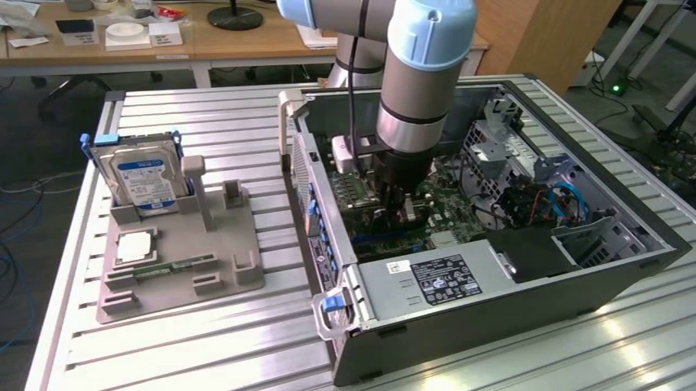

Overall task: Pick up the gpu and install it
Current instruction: 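Insert the gpu into the slot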

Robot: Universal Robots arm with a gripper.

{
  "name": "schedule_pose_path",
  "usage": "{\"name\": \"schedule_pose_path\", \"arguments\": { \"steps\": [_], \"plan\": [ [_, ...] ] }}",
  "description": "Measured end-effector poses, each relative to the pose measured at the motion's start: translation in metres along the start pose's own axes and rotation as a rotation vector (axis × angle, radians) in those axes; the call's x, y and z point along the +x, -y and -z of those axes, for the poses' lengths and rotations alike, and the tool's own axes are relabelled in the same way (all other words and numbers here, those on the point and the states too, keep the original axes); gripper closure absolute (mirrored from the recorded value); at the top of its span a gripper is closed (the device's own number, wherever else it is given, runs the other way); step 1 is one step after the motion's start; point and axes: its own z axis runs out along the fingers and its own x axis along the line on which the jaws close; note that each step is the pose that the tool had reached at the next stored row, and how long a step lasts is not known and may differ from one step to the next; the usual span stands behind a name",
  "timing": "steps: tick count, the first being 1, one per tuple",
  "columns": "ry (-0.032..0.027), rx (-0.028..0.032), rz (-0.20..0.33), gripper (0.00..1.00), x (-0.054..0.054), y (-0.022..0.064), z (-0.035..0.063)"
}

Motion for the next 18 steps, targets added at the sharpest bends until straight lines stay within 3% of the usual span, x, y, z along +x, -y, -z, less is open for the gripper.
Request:
{"name": "schedule_pose_path", "arguments": {
  "steps": [18],
  "plan": [
    [0.0001,-0.001,0.0,0.72,0.0001,-0.0004,-0.0043]
  ]
}}
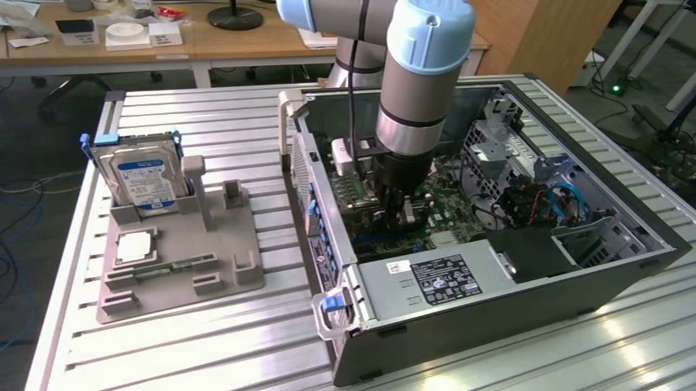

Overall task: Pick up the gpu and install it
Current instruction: 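Insert the gpu into the slot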

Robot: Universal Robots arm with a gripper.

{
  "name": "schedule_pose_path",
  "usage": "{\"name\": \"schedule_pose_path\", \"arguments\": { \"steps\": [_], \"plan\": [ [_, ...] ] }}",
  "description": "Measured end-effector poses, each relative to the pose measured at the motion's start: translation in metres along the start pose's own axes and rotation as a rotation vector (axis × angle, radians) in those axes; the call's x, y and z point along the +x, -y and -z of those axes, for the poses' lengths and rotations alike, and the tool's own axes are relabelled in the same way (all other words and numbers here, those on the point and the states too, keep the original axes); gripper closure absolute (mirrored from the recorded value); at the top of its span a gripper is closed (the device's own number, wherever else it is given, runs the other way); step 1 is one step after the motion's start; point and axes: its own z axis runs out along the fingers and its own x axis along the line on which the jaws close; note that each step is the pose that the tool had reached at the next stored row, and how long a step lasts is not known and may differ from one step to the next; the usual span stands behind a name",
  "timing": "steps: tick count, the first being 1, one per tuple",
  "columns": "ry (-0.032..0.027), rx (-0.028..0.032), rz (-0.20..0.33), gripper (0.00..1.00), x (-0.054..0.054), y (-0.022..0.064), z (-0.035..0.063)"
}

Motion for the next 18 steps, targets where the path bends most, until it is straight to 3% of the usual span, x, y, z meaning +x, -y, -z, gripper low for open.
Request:
{"name": "schedule_pose_path", "arguments": {
  "steps": [18],
  "plan": [
    [0.0001,0.0,0.0,0.72,0.0001,-0.0008,-0.0041]
  ]
}}
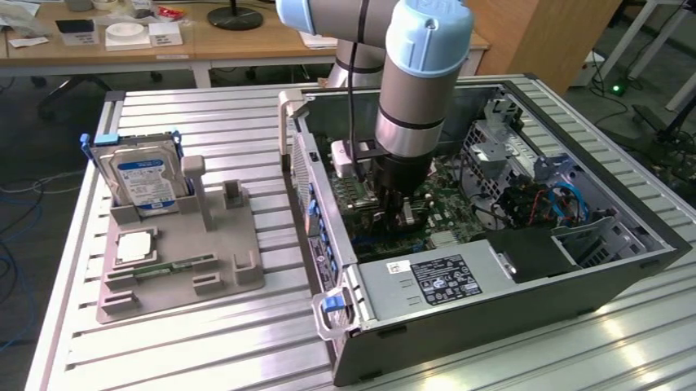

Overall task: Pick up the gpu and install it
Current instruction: 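Insert the gpu into the slot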

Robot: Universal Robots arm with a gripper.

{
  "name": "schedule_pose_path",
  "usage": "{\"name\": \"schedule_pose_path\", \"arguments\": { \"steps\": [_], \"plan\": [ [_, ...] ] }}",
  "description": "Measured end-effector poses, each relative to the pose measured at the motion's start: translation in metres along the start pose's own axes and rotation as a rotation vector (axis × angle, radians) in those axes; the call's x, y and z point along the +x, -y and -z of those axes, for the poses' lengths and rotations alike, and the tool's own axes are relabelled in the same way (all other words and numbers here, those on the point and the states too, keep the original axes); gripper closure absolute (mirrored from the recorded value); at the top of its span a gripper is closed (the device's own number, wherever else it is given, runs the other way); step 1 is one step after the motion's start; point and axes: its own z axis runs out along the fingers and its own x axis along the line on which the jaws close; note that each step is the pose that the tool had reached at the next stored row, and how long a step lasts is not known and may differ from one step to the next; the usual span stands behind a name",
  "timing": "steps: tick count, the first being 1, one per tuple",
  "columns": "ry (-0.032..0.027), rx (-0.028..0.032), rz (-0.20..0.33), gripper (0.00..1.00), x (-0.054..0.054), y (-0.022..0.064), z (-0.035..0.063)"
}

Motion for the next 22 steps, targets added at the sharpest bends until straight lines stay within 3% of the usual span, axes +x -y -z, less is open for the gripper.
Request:
{"name": "schedule_pose_path", "arguments": {
  "steps": [2,4,5,10,22],
  "plan": [
    [0.004,0.0014,-0.001,0.72,0.0,-0.0001,-0.0015],
    [0.0003,0.0002,0.0,0.71,0.0,-0.0001,-0.0002],
    [0.0002,0.0001,0.0,0.65,0.0,-0.0001,0.0001],
    [0.0002,0.0031,0.0,0.65,0.0,0.0004,0.0063],
    [0.0006,0.0121,0.0,0.65,-0.001,0.0023,0.0399]
  ]
}}
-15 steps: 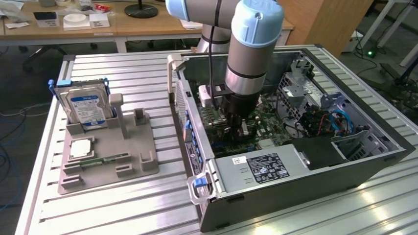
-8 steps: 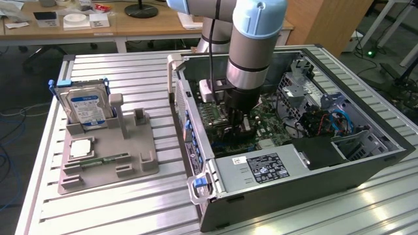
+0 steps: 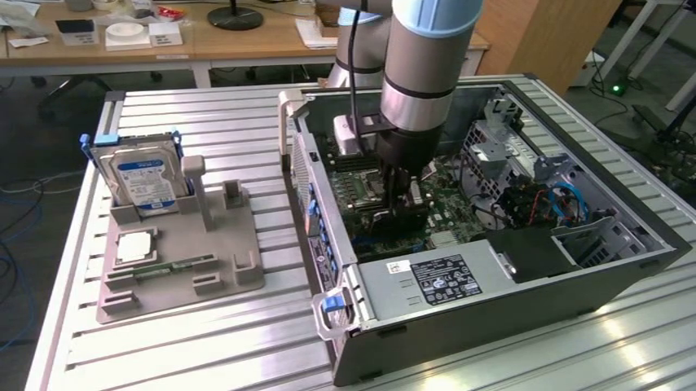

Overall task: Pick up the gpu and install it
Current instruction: 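Insert the gpu into the slot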

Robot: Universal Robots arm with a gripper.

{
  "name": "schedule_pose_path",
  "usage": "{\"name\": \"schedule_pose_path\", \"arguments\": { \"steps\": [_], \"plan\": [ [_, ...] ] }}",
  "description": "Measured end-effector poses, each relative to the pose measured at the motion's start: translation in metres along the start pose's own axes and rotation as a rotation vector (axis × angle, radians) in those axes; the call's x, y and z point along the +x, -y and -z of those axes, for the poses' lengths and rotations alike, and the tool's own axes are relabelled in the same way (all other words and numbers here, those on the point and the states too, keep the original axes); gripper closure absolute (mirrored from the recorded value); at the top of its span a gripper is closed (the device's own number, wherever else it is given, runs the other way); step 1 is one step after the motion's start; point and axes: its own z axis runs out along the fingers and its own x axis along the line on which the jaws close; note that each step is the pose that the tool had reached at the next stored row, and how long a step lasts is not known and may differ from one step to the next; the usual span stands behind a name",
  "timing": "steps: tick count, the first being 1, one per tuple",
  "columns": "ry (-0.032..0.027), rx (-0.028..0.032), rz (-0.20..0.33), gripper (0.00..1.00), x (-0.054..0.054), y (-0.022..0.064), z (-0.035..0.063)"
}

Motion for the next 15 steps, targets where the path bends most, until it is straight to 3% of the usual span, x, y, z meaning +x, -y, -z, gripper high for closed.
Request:
{"name": "schedule_pose_path", "arguments": {
  "steps": [5,9,11,13,15],
  "plan": [
    [0.0005,0.006,0.0,0.65,0.0,0.001,0.015],
    [0.0007,0.0072,0.0,0.65,0.0,0.0012,0.0168],
    [0.0006,0.0071,0.0,0.73,0.0,0.0012,0.0169],
    [-0.0006,0.0073,0.0,0.73,0.0,0.0012,0.017],
    [-0.0007,0.0071,0.0,0.85,0.0,0.0011,0.017]
  ]
}}
